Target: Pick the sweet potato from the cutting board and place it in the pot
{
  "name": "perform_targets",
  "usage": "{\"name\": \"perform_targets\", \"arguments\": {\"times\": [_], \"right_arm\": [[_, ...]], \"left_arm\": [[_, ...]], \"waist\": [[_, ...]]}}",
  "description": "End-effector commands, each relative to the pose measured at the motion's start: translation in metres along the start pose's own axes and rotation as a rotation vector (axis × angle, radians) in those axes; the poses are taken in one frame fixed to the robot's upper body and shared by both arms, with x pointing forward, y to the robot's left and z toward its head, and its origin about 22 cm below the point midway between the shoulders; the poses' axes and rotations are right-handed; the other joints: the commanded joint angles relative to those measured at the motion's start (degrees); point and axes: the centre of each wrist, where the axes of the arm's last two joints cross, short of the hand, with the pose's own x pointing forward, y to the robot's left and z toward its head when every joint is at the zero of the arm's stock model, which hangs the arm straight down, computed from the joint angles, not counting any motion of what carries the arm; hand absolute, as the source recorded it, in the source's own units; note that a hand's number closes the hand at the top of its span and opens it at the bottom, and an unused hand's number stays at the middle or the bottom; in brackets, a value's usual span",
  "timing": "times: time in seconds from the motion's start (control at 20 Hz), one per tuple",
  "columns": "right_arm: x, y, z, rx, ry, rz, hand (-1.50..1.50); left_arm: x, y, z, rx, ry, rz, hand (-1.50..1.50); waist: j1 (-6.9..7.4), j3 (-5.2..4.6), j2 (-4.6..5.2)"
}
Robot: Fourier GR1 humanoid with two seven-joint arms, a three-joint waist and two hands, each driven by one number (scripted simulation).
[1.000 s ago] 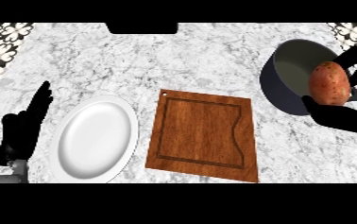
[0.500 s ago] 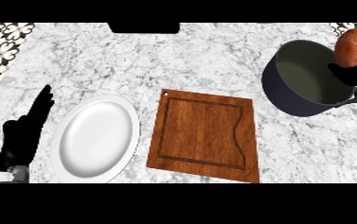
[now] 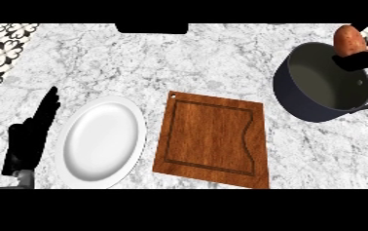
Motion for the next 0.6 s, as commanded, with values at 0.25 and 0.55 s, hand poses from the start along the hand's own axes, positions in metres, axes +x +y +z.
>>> {"name": "perform_targets", "arguments": {"times": [0.25,0.55], "right_arm": [[-0.027,0.046,-0.020,0.105,0.076,-0.227,-1.50],[-0.026,0.062,-0.027,0.101,0.037,-0.285,-1.50]], "left_arm": [[0.015,-0.002,-0.004,0.010,-0.017,-0.007,0.00],[-0.012,0.016,-0.020,0.007,0.005,0.007,0.00]], "waist": [[0.23,0.06,0.14],[0.04,0.00,0.30]]}}
